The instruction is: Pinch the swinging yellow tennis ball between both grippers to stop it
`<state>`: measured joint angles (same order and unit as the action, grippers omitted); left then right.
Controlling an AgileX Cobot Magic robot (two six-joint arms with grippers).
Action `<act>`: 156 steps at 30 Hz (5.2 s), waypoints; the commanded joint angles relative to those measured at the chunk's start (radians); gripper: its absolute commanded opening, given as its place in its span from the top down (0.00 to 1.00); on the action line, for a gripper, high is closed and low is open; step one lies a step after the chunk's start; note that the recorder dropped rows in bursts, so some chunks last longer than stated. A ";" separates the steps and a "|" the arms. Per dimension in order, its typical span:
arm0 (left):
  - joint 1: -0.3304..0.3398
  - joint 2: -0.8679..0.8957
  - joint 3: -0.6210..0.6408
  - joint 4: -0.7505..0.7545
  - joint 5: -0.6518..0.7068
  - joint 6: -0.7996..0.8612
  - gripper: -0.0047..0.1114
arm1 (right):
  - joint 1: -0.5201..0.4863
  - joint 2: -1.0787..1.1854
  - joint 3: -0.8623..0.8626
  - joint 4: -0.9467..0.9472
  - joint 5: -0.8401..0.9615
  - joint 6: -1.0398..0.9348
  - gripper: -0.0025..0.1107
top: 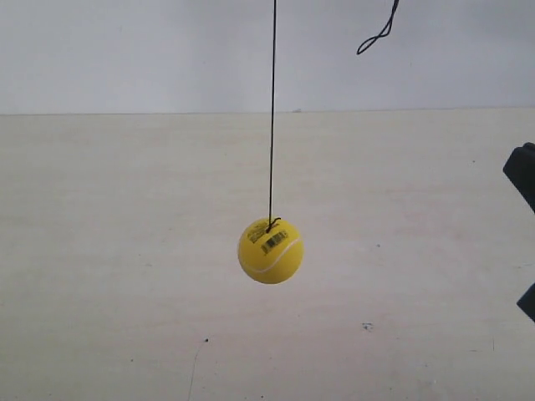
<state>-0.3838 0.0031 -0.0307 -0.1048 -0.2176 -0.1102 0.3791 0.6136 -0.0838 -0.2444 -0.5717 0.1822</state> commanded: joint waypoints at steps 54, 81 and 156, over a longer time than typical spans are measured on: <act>0.403 -0.003 0.031 0.150 0.474 -0.005 0.92 | 0.003 -0.004 0.005 0.002 0.012 0.011 0.98; 0.403 -0.003 0.031 0.148 0.525 -0.005 0.92 | 0.003 -0.004 0.005 0.002 0.012 0.015 0.98; 0.390 -0.003 0.031 0.148 0.521 0.156 0.92 | -0.182 -0.614 0.003 0.109 0.385 -0.030 0.98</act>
<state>0.0118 0.0031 -0.0035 0.0412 0.3079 0.0384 0.2659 0.0057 -0.0838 -0.1515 -0.1896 0.1835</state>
